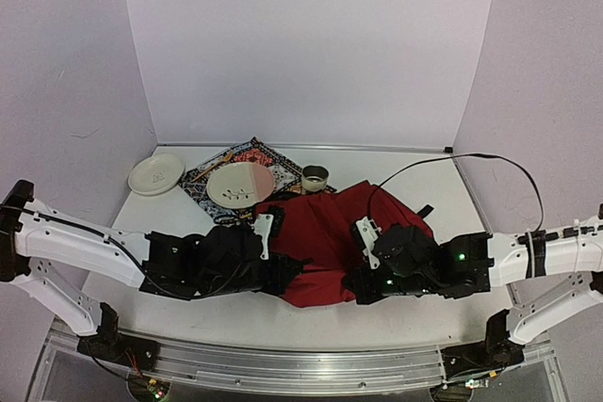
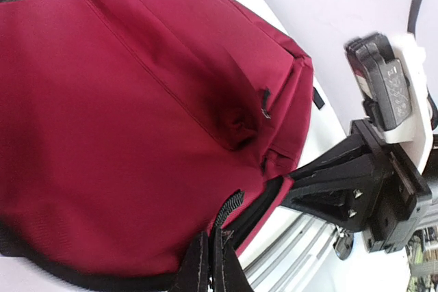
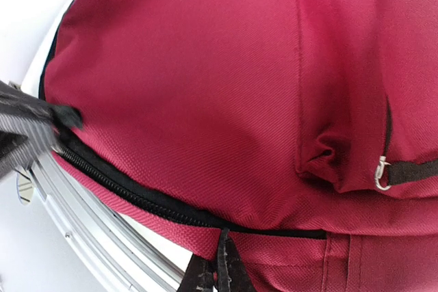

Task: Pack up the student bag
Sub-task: Zip the largest pocket of the bag.

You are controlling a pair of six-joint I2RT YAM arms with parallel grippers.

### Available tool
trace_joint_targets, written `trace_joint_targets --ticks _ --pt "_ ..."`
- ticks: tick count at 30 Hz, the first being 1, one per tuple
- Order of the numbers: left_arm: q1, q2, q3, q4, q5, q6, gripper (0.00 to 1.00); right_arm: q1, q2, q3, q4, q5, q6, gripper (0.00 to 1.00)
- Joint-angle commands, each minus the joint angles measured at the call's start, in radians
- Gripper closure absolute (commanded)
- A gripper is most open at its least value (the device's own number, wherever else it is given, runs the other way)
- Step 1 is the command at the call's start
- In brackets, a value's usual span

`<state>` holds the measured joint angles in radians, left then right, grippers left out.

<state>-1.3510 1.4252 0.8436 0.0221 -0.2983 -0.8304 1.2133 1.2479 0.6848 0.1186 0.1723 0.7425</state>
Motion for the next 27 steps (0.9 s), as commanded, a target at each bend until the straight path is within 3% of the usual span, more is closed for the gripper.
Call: trace_joint_targets --ticks 1,11,17,23,27 --pt "0.022 -0.122 -0.066 -0.151 -0.161 -0.049 1.0 -0.016 -0.047 -0.029 -0.181 0.132 0.076 1.0" --pt "0.134 -0.335 -0.257 -0.185 -0.248 -0.162 1.0 -0.032 -0.159 -0.073 -0.25 0.21 0.184 1.0" --pt "0.206 -0.299 -0.288 -0.125 -0.254 -0.108 1.0 -0.052 -0.203 -0.094 -0.264 0.203 0.196 1.0" --pt "0.212 -0.209 -0.254 0.086 -0.058 -0.03 1.0 -0.052 -0.164 -0.055 -0.26 0.14 0.118 1.0" --pt "0.204 -0.169 -0.251 0.21 0.089 -0.009 1.0 -0.052 -0.121 -0.005 -0.215 0.063 0.033 0.87"
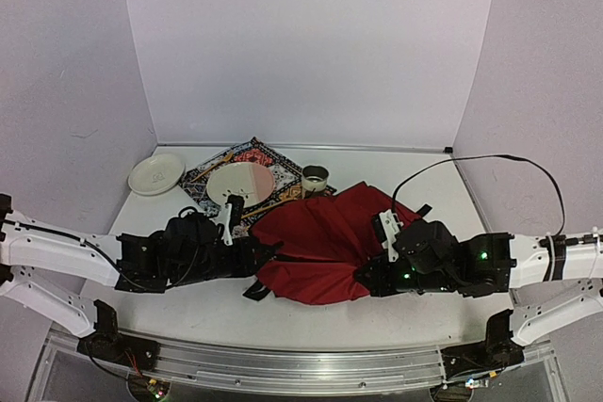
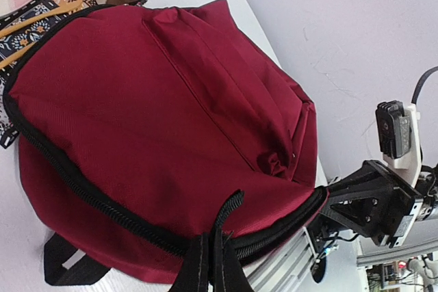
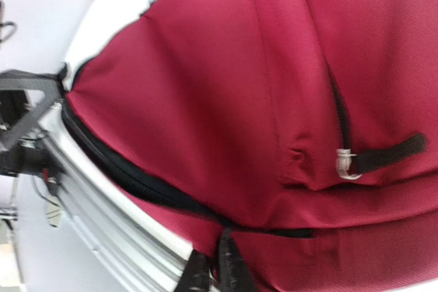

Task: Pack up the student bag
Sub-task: Zip the largest pocket of the bag, then place the largest pocket in the bag.

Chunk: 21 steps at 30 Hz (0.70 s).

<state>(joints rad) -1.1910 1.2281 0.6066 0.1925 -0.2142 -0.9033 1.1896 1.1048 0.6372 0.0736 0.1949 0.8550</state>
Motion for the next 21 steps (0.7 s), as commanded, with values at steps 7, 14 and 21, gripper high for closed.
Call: trace_joint_targets --ticks 7,14,21 --pt "0.038 0.063 -0.006 0.134 0.077 0.037 1.0 -0.028 0.055 0.124 -0.043 -0.057 -0.185 0.63" --pt "0.038 0.045 -0.113 0.136 0.001 -0.135 0.96 -0.028 0.189 0.217 0.033 -0.113 -0.217 0.61" --pt "0.038 -0.029 -0.219 0.134 -0.033 -0.255 0.76 -0.028 0.328 0.272 0.078 -0.187 -0.232 0.6"
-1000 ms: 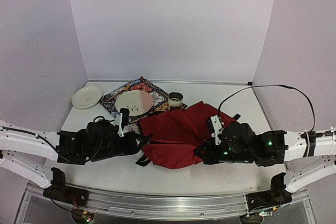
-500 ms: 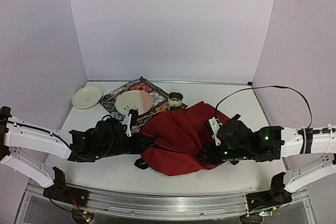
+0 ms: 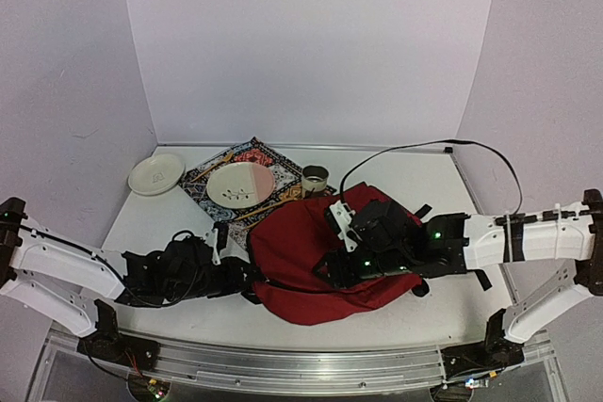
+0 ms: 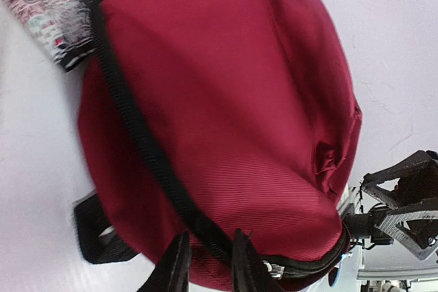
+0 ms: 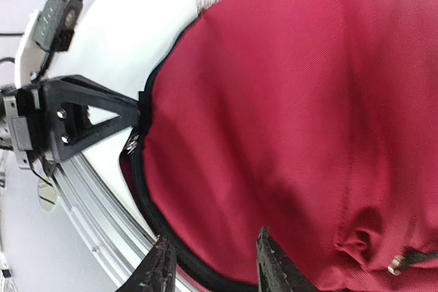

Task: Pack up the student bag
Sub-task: Place the largest pocket in the bag.

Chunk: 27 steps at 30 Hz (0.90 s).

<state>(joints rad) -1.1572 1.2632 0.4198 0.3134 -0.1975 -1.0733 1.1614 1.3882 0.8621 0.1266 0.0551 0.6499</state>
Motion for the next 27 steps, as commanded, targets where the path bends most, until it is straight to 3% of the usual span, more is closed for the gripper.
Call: trace_joint_targets --ticks 1,8,13,18,27 --pt "0.004 -0.086 -0.048 0.012 -0.057 -0.092 0.72 0.0 0.054 0.052 0.025 -0.047 -0.028 0.59" --pt "0.027 -0.223 -0.131 -0.005 -0.06 -0.096 0.46 0.0 0.091 0.066 0.024 -0.085 -0.036 0.58" --pt "0.097 -0.226 -0.089 -0.01 0.108 -0.025 0.37 0.0 0.102 0.068 0.019 -0.093 -0.039 0.57" --pt "0.147 -0.162 -0.029 -0.009 0.275 -0.027 0.39 0.0 0.112 0.081 0.015 -0.095 -0.038 0.57" --pt "0.148 -0.067 0.018 -0.004 0.374 -0.1 0.47 0.001 0.117 0.089 0.011 -0.092 -0.04 0.57"
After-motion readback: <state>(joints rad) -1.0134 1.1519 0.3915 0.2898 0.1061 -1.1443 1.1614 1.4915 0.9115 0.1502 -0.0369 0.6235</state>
